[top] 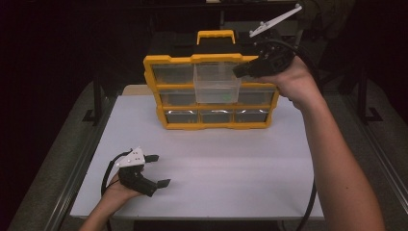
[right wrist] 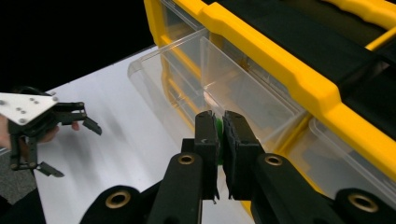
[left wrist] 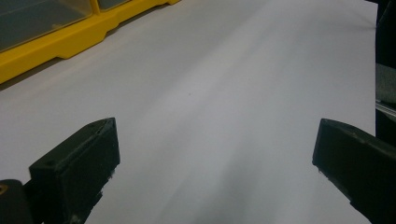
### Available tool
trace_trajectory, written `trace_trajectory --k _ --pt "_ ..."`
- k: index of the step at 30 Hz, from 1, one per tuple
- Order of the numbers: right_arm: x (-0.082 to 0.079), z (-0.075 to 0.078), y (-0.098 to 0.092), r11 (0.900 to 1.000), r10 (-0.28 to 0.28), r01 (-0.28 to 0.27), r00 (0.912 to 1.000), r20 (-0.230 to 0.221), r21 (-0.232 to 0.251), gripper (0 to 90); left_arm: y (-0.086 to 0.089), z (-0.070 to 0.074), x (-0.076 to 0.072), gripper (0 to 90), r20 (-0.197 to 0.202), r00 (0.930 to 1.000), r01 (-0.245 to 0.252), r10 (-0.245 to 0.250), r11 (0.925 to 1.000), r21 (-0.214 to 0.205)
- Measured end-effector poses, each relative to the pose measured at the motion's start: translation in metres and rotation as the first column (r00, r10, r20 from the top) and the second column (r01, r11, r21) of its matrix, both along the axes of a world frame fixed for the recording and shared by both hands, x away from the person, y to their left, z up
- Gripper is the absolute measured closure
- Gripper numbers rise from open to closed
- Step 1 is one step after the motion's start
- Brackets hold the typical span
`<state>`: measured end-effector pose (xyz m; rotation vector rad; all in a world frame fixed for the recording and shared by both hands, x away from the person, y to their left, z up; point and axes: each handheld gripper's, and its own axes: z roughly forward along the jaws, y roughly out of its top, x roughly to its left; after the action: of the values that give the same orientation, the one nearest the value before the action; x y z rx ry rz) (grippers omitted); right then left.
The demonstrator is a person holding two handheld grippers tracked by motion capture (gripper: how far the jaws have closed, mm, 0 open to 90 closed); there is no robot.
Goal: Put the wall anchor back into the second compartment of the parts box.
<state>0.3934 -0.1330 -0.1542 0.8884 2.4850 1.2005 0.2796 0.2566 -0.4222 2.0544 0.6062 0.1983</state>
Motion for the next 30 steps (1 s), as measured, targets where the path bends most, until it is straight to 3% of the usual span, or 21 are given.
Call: trace_trajectory --k 2,4,8,17,24,30 --pt "0.003 -0.001 0.003 1.0000 -0.005 0.005 1.0000 -0.001 -0.006 82.8 0.001 0.000 0.000 0.8 -0.001 1.0000 0.002 -0.002 1.0000 0.004" --pt "0.006 -0.003 0.004 0.9999 -0.013 0.013 0.9999 -0.003 0.008 73.7 0.001 0.000 0.000 0.8 0.002 1.0000 0.002 -0.002 1.0000 0.005" --pt "0.006 -0.003 0.001 0.9997 -0.023 0.023 0.9997 0.005 0.012 66.2 0.001 0.000 0.000 0.8 -0.004 1.0000 -0.003 0.003 1.0000 0.001" --pt "-0.008 -0.008 -0.014 0.9979 -0.035 0.034 0.9991 0.025 0.055 46.2 0.003 0.001 -0.002 0.8 -0.007 0.9999 -0.014 0.014 0.9999 -0.003" --pt "-0.021 -0.030 -0.022 0.9977 -0.021 0.018 0.9983 0.054 0.066 33.0 0.005 0.000 -0.003 0.8 0.002 0.9999 -0.012 0.012 0.9999 0.009" --pt "-0.031 -0.057 -0.025 0.9960 -0.015 0.007 0.9961 0.087 0.089 22.2 0.006 0.000 -0.004 0.8 0.002 0.9997 -0.024 0.024 0.9997 -0.007"
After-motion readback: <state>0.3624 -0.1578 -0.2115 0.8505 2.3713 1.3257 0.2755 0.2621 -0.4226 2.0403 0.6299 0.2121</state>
